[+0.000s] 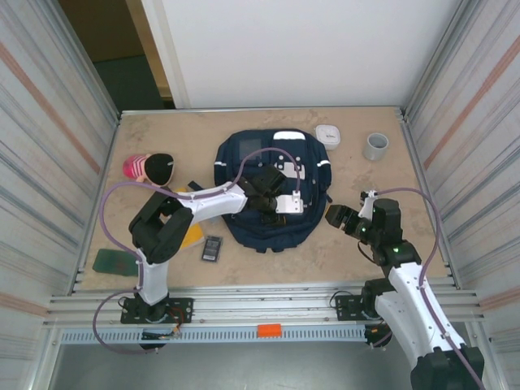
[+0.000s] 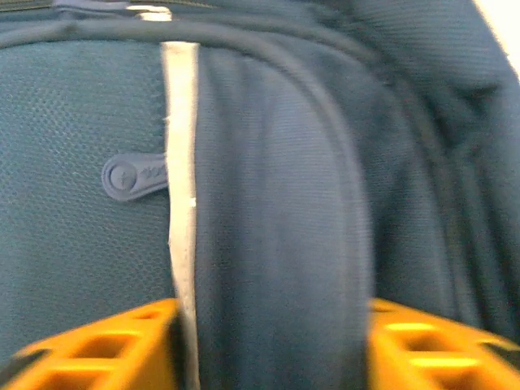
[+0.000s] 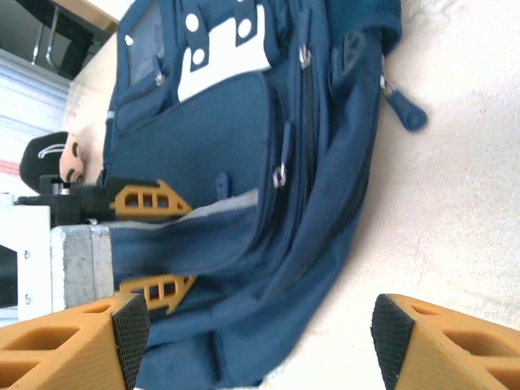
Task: Pack books, pencil case, and school supplies into a backpack
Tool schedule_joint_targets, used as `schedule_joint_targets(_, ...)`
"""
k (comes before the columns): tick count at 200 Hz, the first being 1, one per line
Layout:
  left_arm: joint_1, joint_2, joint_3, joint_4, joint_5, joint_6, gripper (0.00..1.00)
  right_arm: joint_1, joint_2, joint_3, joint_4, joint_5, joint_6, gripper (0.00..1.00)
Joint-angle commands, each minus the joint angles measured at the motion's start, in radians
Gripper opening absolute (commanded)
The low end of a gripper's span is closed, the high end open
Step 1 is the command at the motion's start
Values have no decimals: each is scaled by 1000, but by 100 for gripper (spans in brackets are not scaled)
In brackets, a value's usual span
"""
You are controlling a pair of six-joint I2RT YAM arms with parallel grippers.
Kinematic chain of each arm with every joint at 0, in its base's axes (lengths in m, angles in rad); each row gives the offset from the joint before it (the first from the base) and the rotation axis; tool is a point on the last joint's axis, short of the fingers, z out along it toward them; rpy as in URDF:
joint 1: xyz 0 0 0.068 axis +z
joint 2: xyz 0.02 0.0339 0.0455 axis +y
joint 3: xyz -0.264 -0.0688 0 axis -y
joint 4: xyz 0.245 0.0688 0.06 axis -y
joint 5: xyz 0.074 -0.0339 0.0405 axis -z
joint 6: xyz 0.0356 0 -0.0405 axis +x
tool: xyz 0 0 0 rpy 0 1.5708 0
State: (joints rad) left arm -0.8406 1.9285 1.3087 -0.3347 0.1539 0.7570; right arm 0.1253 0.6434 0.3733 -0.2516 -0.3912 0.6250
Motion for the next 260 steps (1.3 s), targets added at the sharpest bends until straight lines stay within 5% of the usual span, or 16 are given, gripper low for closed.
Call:
schedule_joint_targets(1, 7, -68, -35, 51, -15, -10, 18, 9, 13, -20, 35, -16, 28, 74)
schedule_joint_targets(14, 8, -133, -32, 42, 30, 3, 0, -4, 22, -23, 58, -41, 24, 74)
schedule_joint_targets(50, 71, -266, 64, -144, 299, 87, 0, -101, 115, -36, 216, -203, 55, 73)
schedule_joint_targets(104, 285, -350, 146, -306, 713, 163, 0, -125, 314, 5, 429, -330, 49, 73)
schedule_joint_targets(127, 330, -374, 158, -317, 771, 197, 0, -117, 329, 10, 443, -344, -32, 72)
schedule_joint_targets(179, 414, -365, 212, -363, 878, 244, 0, 12, 262, -48, 474, -145, -250, 70)
schedule_joint_targets(230, 417, -337, 250, -421, 898, 279, 0, 7, 430, -9, 611, -196, -322, 52)
schedule_joint_targets(260, 417, -326, 258, -448, 906, 281, 0, 5, 486, 23, 633, -225, -406, 53)
